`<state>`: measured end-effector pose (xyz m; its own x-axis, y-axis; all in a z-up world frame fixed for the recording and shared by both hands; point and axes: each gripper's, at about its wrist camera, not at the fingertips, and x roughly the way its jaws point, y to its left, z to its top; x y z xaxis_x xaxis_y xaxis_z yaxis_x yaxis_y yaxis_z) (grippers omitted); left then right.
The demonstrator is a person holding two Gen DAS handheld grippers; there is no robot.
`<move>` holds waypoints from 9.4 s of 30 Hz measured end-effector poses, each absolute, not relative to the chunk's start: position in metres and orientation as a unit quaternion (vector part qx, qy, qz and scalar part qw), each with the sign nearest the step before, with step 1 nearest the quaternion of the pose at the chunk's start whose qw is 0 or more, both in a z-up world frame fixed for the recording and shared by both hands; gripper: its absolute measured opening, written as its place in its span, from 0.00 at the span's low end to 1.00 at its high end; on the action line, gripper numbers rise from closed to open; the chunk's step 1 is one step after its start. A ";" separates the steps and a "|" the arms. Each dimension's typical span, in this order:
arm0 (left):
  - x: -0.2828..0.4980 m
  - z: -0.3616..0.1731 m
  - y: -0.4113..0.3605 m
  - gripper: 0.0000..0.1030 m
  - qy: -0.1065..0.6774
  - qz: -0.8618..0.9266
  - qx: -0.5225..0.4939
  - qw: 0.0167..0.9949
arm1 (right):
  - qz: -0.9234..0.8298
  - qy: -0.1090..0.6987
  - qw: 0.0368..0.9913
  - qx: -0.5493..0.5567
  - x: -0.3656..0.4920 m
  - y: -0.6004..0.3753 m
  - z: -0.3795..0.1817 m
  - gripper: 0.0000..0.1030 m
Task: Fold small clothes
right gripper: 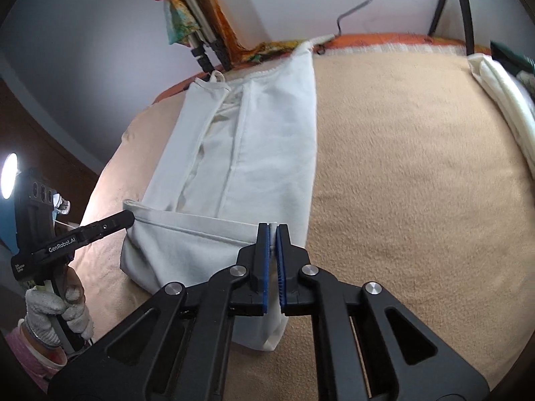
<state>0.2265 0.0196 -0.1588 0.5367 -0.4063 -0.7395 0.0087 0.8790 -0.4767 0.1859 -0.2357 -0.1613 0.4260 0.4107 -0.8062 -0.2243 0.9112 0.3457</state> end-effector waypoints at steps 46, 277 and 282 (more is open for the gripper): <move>0.344 -0.147 0.057 0.55 0.435 -0.083 -0.218 0.870 | 0.200 0.470 0.855 0.092 0.307 -0.252 -0.152 0.45; 0.214 -0.091 -0.110 0.04 0.407 -0.222 -0.128 0.877 | 0.205 0.455 0.865 0.055 0.148 -0.289 -0.079 0.09; 0.222 -0.080 -0.145 0.04 0.397 -0.245 -0.121 0.876 | 0.179 0.440 0.879 0.040 0.144 -0.318 -0.065 0.09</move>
